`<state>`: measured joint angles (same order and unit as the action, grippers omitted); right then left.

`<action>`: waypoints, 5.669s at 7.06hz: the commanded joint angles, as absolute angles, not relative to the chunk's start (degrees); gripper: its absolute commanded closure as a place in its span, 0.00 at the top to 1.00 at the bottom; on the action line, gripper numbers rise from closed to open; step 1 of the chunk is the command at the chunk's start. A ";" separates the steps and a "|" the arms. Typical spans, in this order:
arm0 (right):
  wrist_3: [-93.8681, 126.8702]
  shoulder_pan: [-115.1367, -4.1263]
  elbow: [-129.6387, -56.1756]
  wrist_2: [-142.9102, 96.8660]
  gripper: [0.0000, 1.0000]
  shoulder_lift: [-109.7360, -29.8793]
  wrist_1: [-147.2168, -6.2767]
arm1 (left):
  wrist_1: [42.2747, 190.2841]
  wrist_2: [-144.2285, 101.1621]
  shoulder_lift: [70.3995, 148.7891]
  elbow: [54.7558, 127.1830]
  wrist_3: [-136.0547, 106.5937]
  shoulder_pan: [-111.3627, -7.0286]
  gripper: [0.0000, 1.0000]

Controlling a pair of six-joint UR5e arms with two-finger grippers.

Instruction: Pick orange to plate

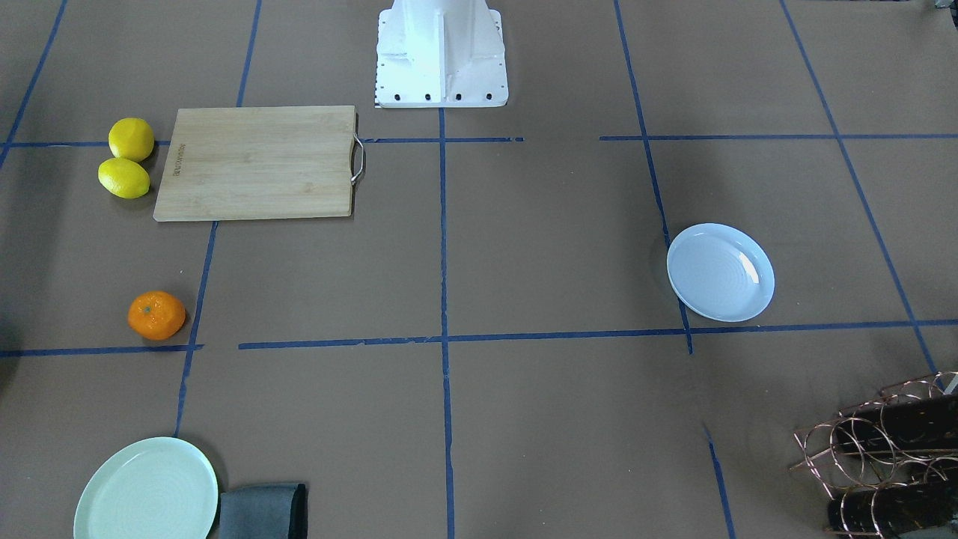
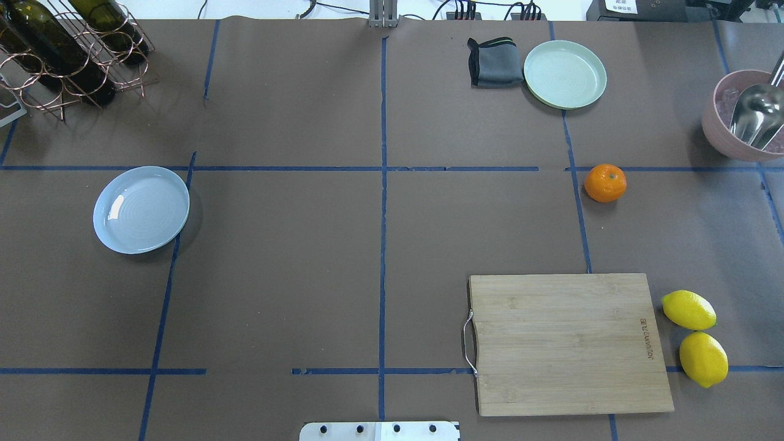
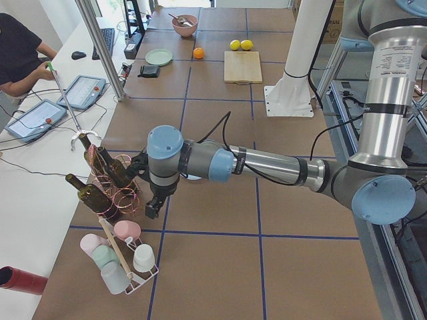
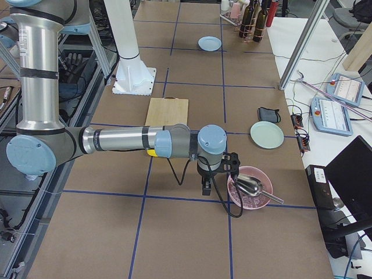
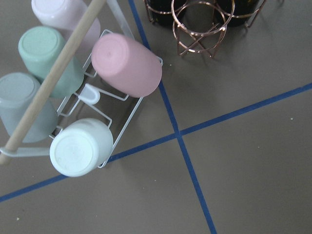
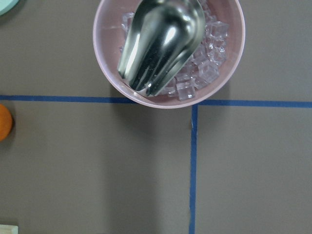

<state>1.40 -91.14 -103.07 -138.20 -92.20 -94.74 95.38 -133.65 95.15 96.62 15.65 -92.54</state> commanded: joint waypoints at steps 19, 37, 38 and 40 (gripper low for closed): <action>9.75 -90.09 -103.80 -144.49 1.00 -86.84 -89.38 | 134.91 -118.48 95.36 84.73 -44.82 -53.36 0.76; 19.91 -85.28 -104.33 -139.16 1.00 -81.67 -90.00 | 110.24 -132.20 112.09 100.28 -58.01 -65.22 0.00; 24.48 -81.08 -104.15 -137.74 1.00 -80.35 -89.65 | 110.04 -131.23 116.93 100.37 -67.58 -62.17 0.00; 36.76 -71.68 -103.54 -130.82 1.00 -76.23 -89.12 | 110.04 -120.30 124.16 99.24 -81.50 -48.85 0.00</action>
<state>29.72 -76.95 -103.86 -134.62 -78.84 -89.32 110.25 -126.57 119.79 99.91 -73.39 -56.19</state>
